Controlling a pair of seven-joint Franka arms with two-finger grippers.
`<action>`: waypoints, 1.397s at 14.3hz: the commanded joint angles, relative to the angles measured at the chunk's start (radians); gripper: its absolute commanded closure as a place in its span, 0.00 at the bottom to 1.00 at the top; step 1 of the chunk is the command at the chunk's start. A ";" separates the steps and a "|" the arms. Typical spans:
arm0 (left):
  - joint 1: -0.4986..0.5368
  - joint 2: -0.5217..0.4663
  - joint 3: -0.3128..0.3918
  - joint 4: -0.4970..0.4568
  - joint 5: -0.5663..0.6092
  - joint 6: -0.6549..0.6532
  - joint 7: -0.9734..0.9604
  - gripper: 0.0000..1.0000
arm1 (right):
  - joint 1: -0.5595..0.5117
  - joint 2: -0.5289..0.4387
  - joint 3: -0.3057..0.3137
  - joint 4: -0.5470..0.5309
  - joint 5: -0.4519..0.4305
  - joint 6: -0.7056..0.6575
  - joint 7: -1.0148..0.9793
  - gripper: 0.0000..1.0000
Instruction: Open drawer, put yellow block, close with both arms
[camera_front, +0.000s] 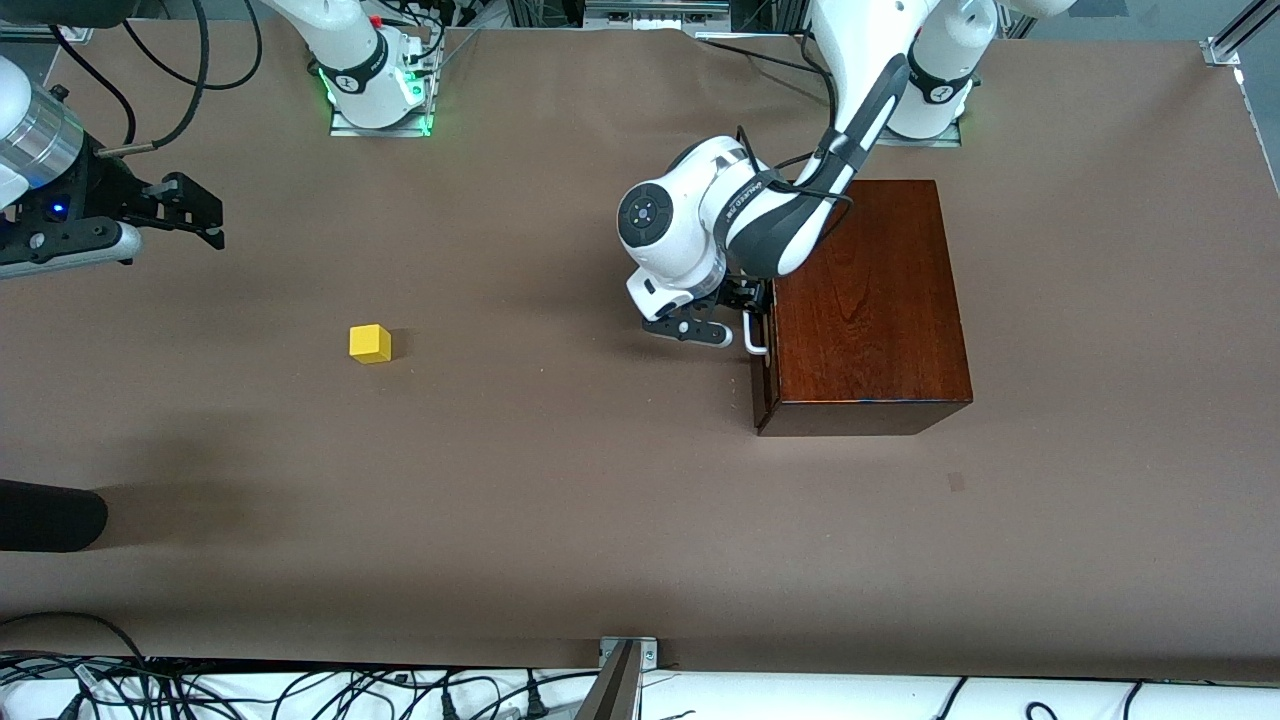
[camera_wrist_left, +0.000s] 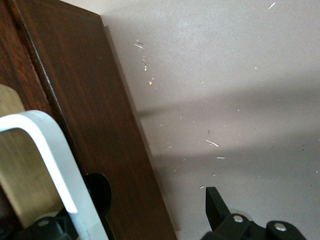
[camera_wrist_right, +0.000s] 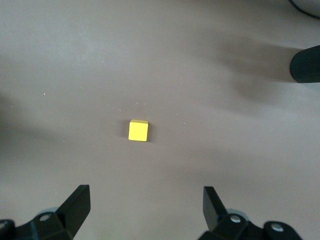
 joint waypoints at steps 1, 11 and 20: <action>-0.013 0.009 0.002 0.006 0.015 0.051 -0.023 0.00 | 0.003 0.061 0.009 0.041 -0.001 0.005 -0.011 0.00; -0.051 0.043 0.002 0.034 -0.173 0.321 -0.098 0.00 | 0.000 0.192 0.008 0.041 -0.008 0.006 -0.080 0.00; -0.103 0.065 0.009 0.035 -0.029 0.285 -0.093 0.00 | 0.001 0.258 0.011 -0.228 0.089 0.309 -0.038 0.00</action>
